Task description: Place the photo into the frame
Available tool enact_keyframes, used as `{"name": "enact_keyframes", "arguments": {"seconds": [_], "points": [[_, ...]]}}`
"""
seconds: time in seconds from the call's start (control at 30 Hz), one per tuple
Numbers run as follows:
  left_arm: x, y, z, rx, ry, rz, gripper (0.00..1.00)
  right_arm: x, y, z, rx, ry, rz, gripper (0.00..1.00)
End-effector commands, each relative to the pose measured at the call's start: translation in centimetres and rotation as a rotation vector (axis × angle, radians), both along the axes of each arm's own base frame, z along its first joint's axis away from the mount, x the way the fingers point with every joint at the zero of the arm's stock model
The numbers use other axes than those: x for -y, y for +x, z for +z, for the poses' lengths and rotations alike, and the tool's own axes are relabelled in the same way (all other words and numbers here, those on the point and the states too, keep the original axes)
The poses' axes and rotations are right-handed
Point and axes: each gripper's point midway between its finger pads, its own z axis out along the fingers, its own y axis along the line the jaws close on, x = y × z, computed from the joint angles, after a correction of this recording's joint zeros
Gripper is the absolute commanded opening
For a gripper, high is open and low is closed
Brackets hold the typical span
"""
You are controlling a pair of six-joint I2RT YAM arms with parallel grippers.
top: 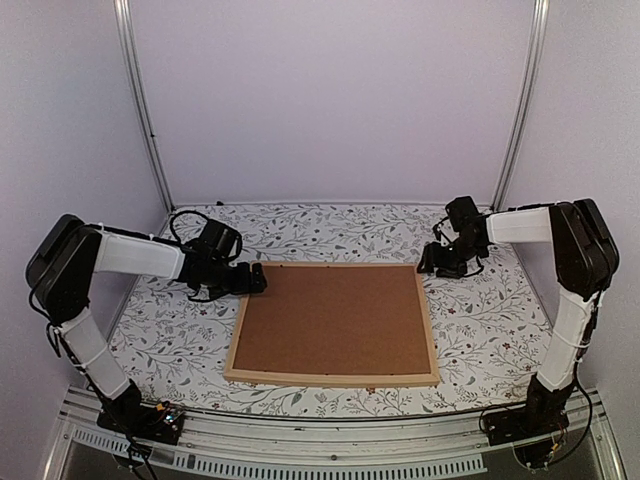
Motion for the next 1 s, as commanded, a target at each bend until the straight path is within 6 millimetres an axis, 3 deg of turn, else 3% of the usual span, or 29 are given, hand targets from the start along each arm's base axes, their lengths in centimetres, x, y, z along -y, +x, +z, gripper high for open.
{"name": "enact_keyframes", "arguments": {"seconds": [0.0, 0.37, 0.7, 0.97], "points": [[0.0, 0.6, -0.6, -0.002, -0.011, -0.002, 1.00, 0.2, 0.3, -0.2, 0.012, 0.002, 0.010, 0.62], [0.8, 0.5, -0.9, -0.016, -0.045, -0.024, 0.99, -0.1, -0.9, -1.4, -0.017, 0.004, 0.027, 0.61], [1.4, -0.2, -1.9, -0.041, -0.097, -0.027, 0.98, -2.6, -2.8, -1.6, -0.034, -0.008, 0.082, 0.60], [2.9, -0.5, -2.4, -0.045, -0.176, -0.063, 0.93, -3.5, -3.6, -2.0, -0.033, -0.085, 0.081, 0.60]]}}
